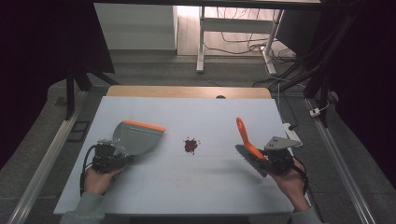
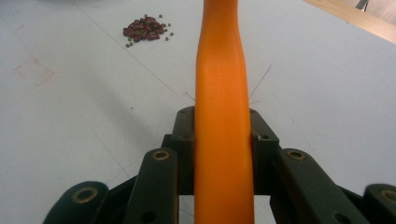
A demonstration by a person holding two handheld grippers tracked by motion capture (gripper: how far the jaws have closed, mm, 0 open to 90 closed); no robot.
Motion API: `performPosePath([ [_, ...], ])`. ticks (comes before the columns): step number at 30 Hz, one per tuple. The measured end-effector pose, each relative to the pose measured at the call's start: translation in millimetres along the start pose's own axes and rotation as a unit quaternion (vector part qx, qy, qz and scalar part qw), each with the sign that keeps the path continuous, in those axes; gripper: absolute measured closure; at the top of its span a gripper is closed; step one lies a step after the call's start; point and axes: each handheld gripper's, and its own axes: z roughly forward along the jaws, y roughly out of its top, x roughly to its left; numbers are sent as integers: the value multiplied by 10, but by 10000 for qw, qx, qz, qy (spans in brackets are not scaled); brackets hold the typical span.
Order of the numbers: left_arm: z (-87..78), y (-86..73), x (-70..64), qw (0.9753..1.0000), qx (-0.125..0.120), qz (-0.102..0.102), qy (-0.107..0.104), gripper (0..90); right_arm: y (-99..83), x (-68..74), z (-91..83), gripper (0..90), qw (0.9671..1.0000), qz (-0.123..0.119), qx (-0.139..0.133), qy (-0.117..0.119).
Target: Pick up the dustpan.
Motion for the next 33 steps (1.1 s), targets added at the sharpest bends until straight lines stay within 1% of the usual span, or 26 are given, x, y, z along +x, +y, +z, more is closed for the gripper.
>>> performPosePath([
  [2, -10, -1, 5, 10000, -45, 21, -35, 615, 11, 5, 7, 706, 10000, 13, 1, -10],
  [3, -26, -1, 11, 9999, -81, 74, -93, 615, 18, 8, 9, 706, 10000, 1, -3, -15],
  [5, -33, -1, 11, 9998, -91, 113, -101, 615, 27, 15, 9, 706, 10000, -12, -17, -13],
  [9, -63, 2, 7, 9994, -195, 227, -177, 615, 31, 20, 5, 706, 10000, -12, -25, -18],
  [10, -83, 7, 5, 9990, -264, 282, -207, 615, 31, 19, 3, 706, 10000, -15, -27, -20],
  [11, -83, 7, 5, 9990, -264, 282, -207, 615, 29, 15, -1, 706, 10000, -21, -28, -22],
  [13, -101, 12, 8, 9985, -321, 335, -306, 615, 30, 11, -6, 706, 10000, 7, -49, -24],
  [14, -111, 19, 4, 9979, -362, 399, -368, 615, 29, 8, -8, 706, 10000, 20, -61, -17],
  [16, -112, 25, -2, 9977, -362, 438, -378, 615, 26, -4, -8, 707, 10000, 15, -78, -1],
  [18, -127, 40, -10, 9968, -385, 532, -456, 615, 22, -7, -5, 706, 10000, 27, -75, 2],
  [21, -153, 47, -24, 9959, -439, 633, -474, 615, 19, -10, -8, 707, 10000, 26, -74, -6],
  [22, -153, 47, -24, 9959, -439, 633, -474, 615, 21, -13, -11, 706, 10000, 27, -81, -9],
  [23, -164, 49, -26, 9955, -457, 651, -506, 615, 24, -16, -14, 706, 10000, 23, -92, -13],
  [25, -196, 53, -27, 9941, -507, 748, -601, 615, 27, -23, -23, 706, 9999, 33, -106, -4],
  [26, -196, 53, -27, 9941, -507, 748, -601, 615, 27, -23, -23, 706, 9999, 33, -106, -4],
  [28, -219, 54, -22, 9933, -546, 795, -635, 615, 25, -46, -33, 706, 9999, 91, -138, -10],
  [29, -245, 45, -17, 9920, -602, 851, -709, 615, 23, -55, -36, 706, 9998, 118, -146, 4],
  [30, -256, 45, -14, 9913, -624, 875, -763, 615, 20, -64, -39, 706, 9998, 139, -153, -3],
  [31, -256, 45, -14, 9913, -624, 875, -763, 615, 19, -73, -39, 706, 9998, 153, -162, 2],
  [32, -265, 45, -15, 9907, -652, 894, -789, 615, 19, -73, -39, 706, 9998, 153, -162, 2],
  [33, -272, 47, -15, 9902, -673, 906, -818, 615, 22, -93, -35, 706, 9996, 207, -178, -7],
])
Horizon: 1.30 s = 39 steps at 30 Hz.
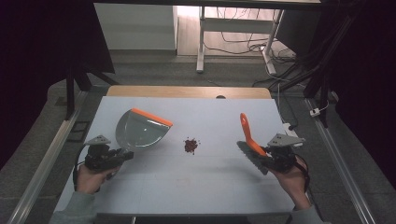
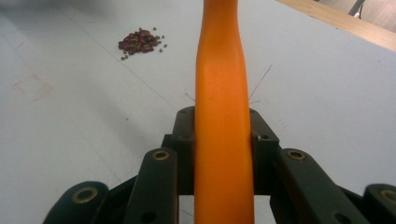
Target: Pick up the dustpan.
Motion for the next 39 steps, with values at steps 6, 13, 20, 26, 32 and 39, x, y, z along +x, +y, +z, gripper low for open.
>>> performPosePath([
  [6, -26, 21, -35, 9996, -89, 134, -211, 616, 14, -36, 3, 706, 10000, 83, -51, -10],
  [13, -39, 19, -69, 9986, -65, 324, -411, 615, 45, -17, 17, 706, 9999, 76, -44, -52],
  [20, -58, 22, -128, 9970, 38, 547, -550, 615, 131, 33, 75, 706, 10000, 12, -37, -53],
  [26, -83, 51, -222, 9956, 173, 779, -492, 616, 200, 73, 121, 707, 10000, -12, -73, -34],
  [32, -109, 82, -308, 9933, 287, 964, -569, 615, 264, 83, 130, 707, 9999, 30, -169, 4],
  [39, -129, 95, -332, 9921, 382, 1006, -650, 615, 364, 83, 228, 706, 9998, 35, -183, 35],
])
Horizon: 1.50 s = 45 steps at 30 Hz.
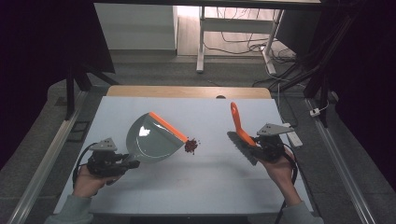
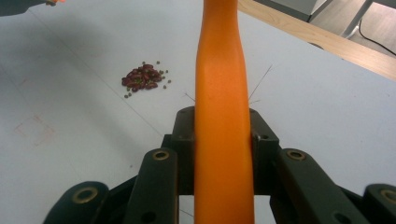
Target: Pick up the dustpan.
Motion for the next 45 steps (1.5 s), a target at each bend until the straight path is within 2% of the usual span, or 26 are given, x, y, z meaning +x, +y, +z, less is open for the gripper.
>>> performPosePath([
  [10, -38, -24, -1, 9997, 254, 13, -31, 615, 150, -26, 224, 707, 10000, 23, -12, 53],
  [16, -5, -21, -30, 9987, 495, 141, -56, 616, 193, -41, 285, 707, 10000, 39, -16, 72],
  [18, 40, -13, -55, 9975, 649, 263, -113, 615, 219, -47, 310, 706, 9999, 55, -48, 105],
  [28, 132, -6, -108, 9945, 945, 406, -215, 615, 288, -10, 490, 707, 9997, -84, 25, 238],
  [32, 153, -14, -109, 9926, 1079, 457, -316, 615, 317, 3, 559, 706, 9996, -107, 43, 271],
  [36, 204, -27, -105, 9903, 1255, 452, -392, 615, 344, 27, 621, 707, 9994, -154, 67, 311],
  [40, 254, -35, -106, 9884, 1396, 473, -371, 615, 372, 52, 670, 707, 9991, -198, 76, 366],
  [45, 305, -35, -100, 9872, 1486, 443, -372, 615, 390, 67, 718, 706, 9988, -255, 80, 422],
])
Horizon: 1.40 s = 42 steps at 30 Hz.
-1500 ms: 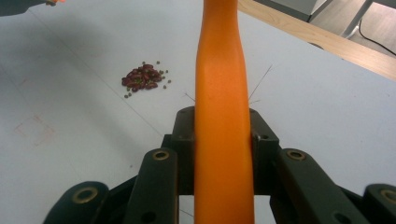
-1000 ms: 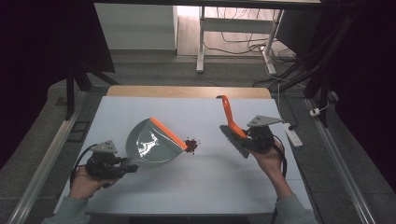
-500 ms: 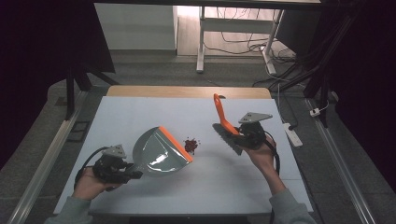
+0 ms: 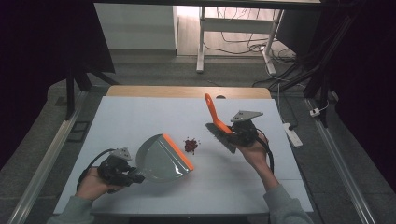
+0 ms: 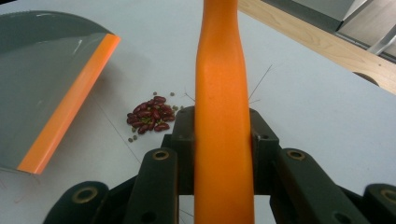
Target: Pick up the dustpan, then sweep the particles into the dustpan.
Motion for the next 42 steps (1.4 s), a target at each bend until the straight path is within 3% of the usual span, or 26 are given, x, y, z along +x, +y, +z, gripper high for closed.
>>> performPosePath([
  [9, 25, 28, -3, 10000, 57, 13, 38, 615, 45, 34, 61, 706, 10000, -80, 22, 24],
  [32, 92, 82, 67, 9997, 179, -146, -128, 615, 204, 16, 398, 706, 9997, -122, 228, 55],
  [36, 130, 115, 72, 9994, 272, -170, -114, 615, 231, -6, 500, 707, 9998, 36, 214, 48],
  [42, 153, 144, 97, 9991, 309, -167, -221, 614, 288, 3, 754, 707, 9981, -4, 612, 12],
])
